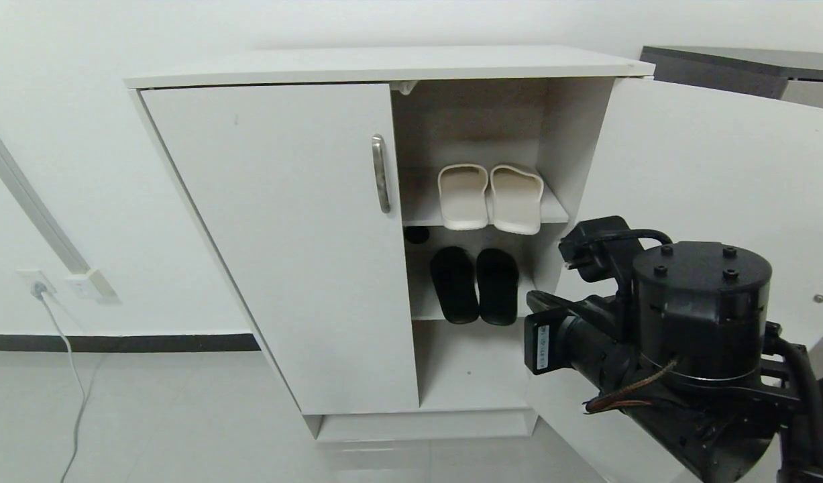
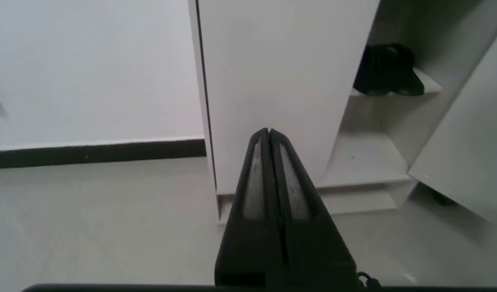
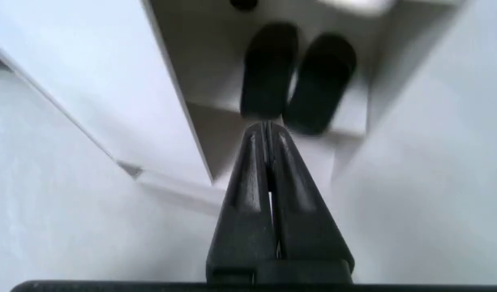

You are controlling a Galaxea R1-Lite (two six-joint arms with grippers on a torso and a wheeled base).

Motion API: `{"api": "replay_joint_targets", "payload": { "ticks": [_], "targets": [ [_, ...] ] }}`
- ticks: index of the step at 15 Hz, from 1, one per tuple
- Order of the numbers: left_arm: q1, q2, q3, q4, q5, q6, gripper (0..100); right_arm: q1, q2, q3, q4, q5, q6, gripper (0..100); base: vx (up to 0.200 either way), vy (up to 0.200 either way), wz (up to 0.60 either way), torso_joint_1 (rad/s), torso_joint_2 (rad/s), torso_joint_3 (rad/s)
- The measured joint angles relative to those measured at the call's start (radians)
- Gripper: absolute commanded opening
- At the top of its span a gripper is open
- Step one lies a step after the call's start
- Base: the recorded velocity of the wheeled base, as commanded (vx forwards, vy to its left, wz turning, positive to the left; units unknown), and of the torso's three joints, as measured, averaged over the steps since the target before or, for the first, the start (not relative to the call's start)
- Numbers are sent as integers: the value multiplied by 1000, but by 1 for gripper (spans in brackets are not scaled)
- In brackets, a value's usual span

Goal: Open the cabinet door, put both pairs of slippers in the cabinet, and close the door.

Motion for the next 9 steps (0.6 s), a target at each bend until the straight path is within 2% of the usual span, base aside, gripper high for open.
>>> {"api": "replay_joint_targets", "payload": {
  "ticks": [4, 9],
  "targets": [
    [0, 0, 0, 0, 0, 0, 0, -9, 8, 6, 0, 1, -1, 0, -200, 0, 0, 0, 4, 4],
    [0, 0, 0, 0, 2, -1, 0, -18, 21, 6, 0, 1, -1, 0, 0, 0, 0, 0, 0, 0]
  ]
}}
